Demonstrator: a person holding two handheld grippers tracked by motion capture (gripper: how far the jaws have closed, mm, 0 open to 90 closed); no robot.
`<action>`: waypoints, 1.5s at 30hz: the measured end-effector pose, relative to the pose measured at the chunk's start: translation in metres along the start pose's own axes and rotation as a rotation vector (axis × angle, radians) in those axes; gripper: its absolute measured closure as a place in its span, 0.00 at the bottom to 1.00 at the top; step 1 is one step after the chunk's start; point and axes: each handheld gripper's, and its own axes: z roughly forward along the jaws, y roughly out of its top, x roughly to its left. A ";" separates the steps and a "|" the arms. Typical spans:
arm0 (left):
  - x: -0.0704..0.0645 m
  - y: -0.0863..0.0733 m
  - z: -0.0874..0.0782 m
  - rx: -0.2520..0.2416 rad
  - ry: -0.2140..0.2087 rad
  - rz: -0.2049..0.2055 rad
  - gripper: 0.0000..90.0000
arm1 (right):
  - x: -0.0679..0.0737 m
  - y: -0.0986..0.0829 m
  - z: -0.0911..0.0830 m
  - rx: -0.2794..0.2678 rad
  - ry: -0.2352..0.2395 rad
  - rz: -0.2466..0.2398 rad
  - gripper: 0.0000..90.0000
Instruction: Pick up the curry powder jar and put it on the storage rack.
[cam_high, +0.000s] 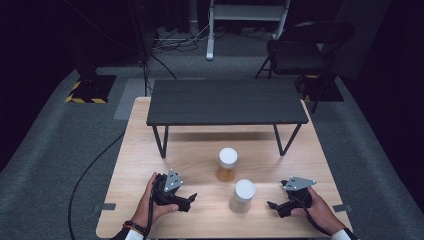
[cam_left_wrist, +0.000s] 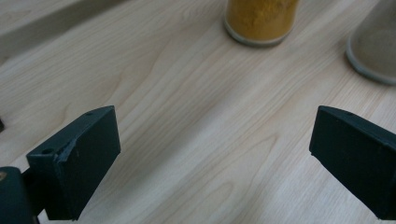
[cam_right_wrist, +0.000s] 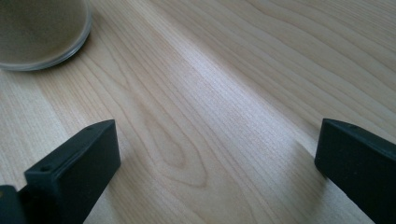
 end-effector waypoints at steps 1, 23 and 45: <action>0.000 0.001 0.000 -0.005 0.001 0.002 0.02 | 0.000 0.000 0.000 0.000 0.000 0.000 0.00; 0.006 0.019 0.008 -0.084 -0.027 -0.015 0.02 | 0.000 0.000 0.000 0.000 0.000 0.000 0.00; 0.004 0.037 0.029 -0.106 -0.068 -0.004 0.01 | 0.000 0.000 0.000 0.000 0.001 0.000 0.00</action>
